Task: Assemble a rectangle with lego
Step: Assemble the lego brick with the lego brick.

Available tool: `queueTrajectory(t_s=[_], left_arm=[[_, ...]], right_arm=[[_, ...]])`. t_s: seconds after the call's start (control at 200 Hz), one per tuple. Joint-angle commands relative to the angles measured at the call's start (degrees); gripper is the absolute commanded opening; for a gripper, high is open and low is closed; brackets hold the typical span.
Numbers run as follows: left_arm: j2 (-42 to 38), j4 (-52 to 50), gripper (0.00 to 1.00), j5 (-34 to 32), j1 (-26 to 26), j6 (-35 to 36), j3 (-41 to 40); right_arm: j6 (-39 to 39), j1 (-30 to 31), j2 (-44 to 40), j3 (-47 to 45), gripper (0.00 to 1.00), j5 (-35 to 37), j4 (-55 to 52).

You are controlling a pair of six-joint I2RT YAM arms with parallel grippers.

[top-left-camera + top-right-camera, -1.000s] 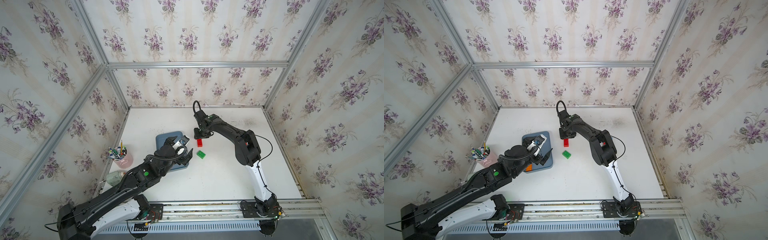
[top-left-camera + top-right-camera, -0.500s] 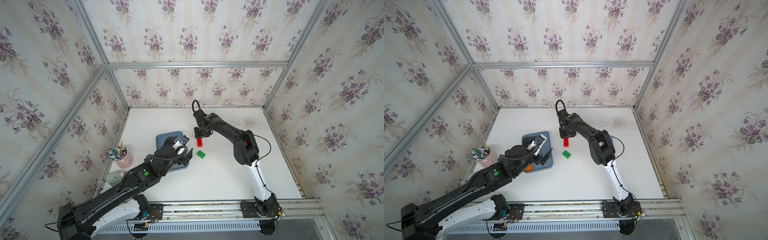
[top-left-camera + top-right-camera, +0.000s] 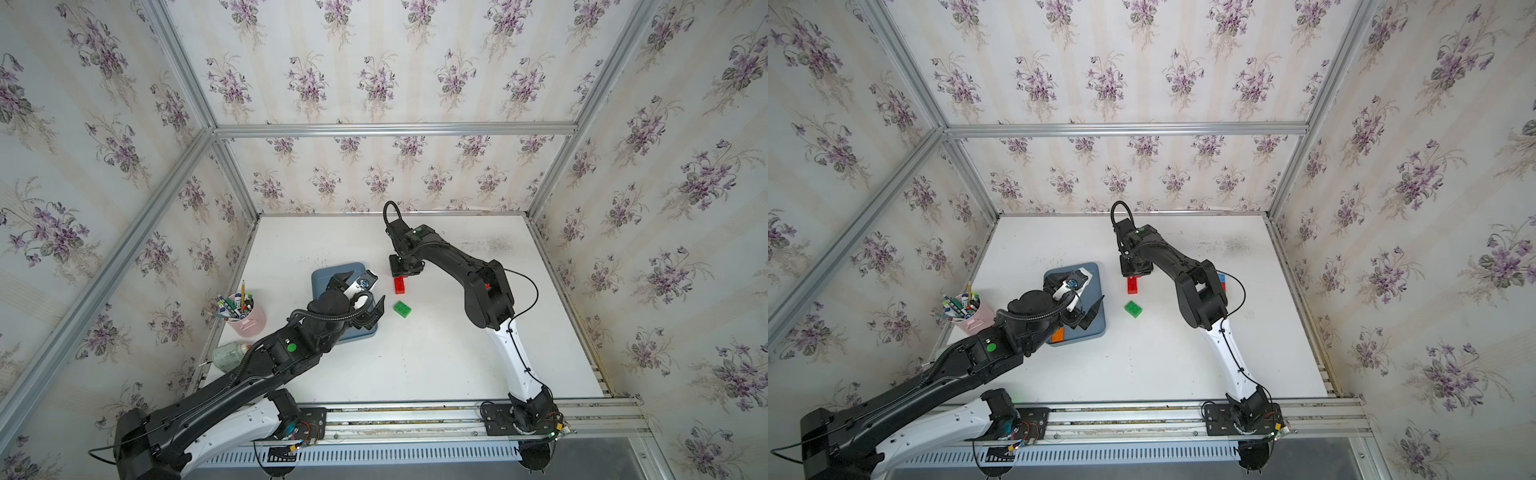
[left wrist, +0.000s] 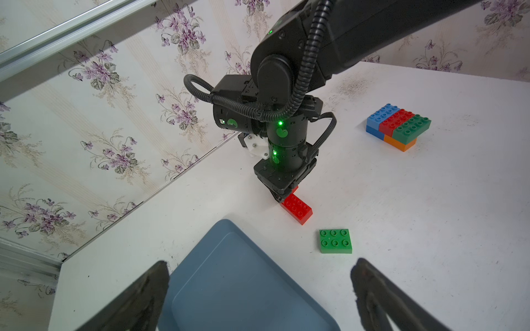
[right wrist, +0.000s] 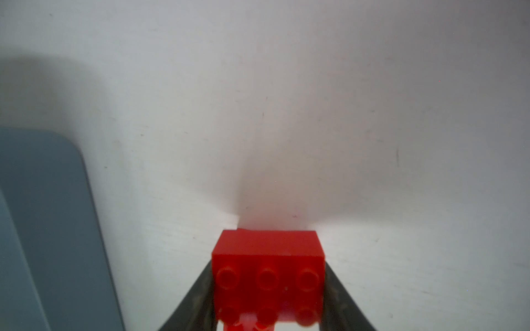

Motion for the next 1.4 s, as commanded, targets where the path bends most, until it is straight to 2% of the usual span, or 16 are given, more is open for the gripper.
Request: queueTrajectory(t_s=[0.0,0.959,1.399], left_arm=[[-0.19,-0.15,1.00,-0.52,0.02,-0.01,0.50],[-0.22,-0.31,1.00,-1.15,0.03,0.34,0.59],[-0.13,-0.27,1.00,-1.53,0.02,0.44,0.58]], right_arm=[[0.68,-0.05,0.89,0.70,0.38,1.53,-2.39],[-2.11,0.66,3.01,1.33,0.38,6.29,-3.56],[-4.95,1.68,4.91,5.08,0.37,10.44,-7.27]])
